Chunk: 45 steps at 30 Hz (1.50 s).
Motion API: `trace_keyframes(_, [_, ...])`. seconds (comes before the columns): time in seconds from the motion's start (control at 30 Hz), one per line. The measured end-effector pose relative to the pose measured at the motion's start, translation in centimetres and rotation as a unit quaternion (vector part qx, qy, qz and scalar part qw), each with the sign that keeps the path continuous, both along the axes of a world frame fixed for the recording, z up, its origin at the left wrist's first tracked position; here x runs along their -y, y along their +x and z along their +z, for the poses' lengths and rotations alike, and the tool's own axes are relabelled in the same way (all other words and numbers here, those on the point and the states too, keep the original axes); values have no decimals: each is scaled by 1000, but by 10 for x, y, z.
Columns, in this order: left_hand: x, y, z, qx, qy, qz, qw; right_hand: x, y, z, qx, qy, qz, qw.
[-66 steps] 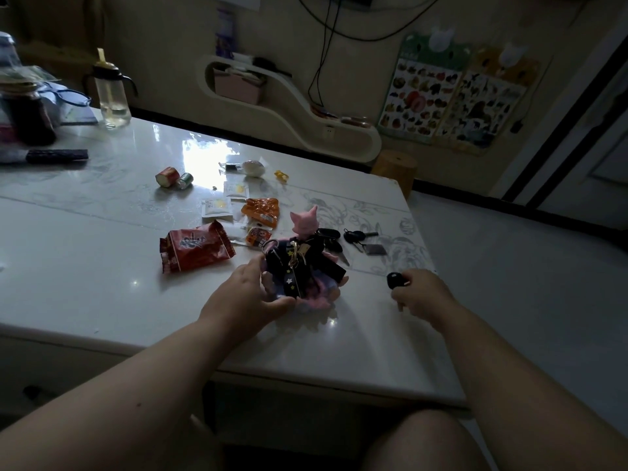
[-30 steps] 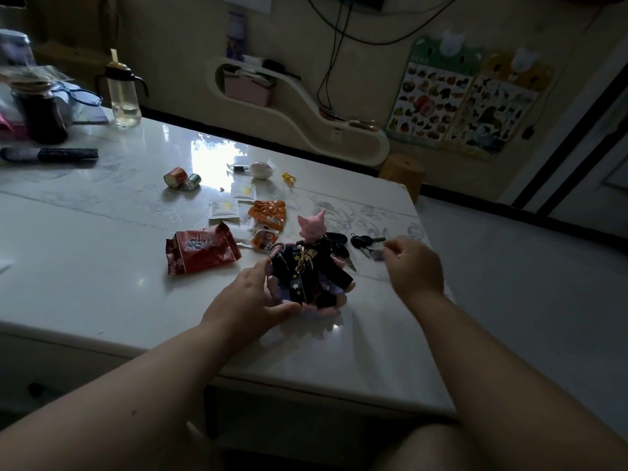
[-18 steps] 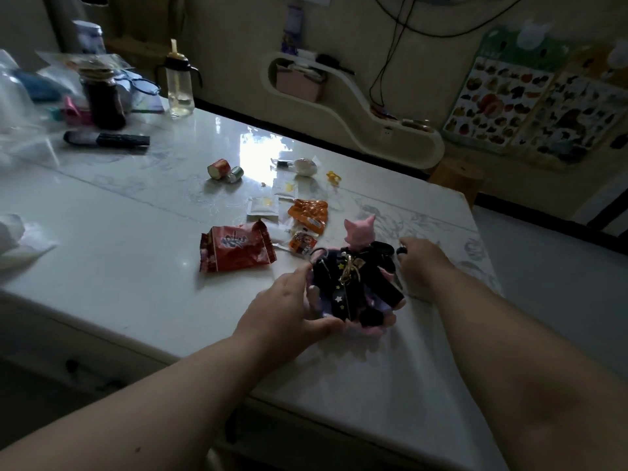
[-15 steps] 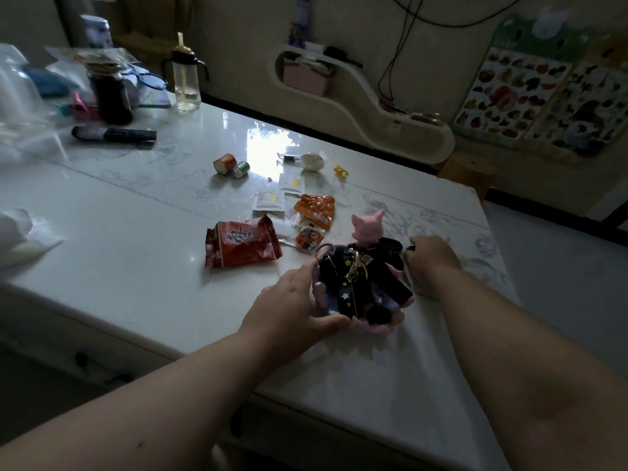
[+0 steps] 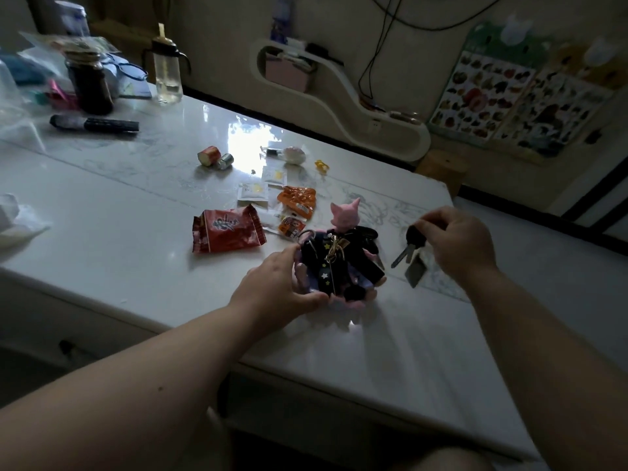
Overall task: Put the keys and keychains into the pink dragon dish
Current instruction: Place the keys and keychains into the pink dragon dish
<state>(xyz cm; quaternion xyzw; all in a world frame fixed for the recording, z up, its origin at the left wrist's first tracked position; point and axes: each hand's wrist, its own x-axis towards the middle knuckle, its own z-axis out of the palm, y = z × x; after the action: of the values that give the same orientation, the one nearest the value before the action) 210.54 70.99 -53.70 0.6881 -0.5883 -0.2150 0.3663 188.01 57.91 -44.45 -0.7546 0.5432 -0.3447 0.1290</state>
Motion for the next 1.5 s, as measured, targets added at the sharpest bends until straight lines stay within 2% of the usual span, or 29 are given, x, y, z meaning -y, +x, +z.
trace_keyframes(0.2, [-2, 1, 4, -3, 9, -5, 1000, -44, -1, 36, 87, 29, 103, 990])
trace_keyframes(0.43, [-2, 2, 4, -4, 4, -9, 1000, -64, 31, 34, 141, 36, 164, 976])
trace_keyframes(0.57, [-2, 3, 4, -13, 8, -14, 1000, -62, 45, 17, 136, 35, 157, 978])
trace_keyframes(0.77, [0, 5, 0, -5, 8, -12, 1000, -54, 48, -22, 81, 22, 91, 992])
trace_keyframes(1.0, [1, 6, -2, 0, 4, -11, 1000, -50, 57, -40, 152, 48, 15, 987])
trace_keyframes(1.27, [1, 5, -4, 7, 3, -9, 1000, -58, 66, -40, 173, 29, 26, 984])
trace_keyframes(1.5, [2, 5, -4, 3, -3, -9, 1000, -67, 86, -44, 72, -59, 85, 992])
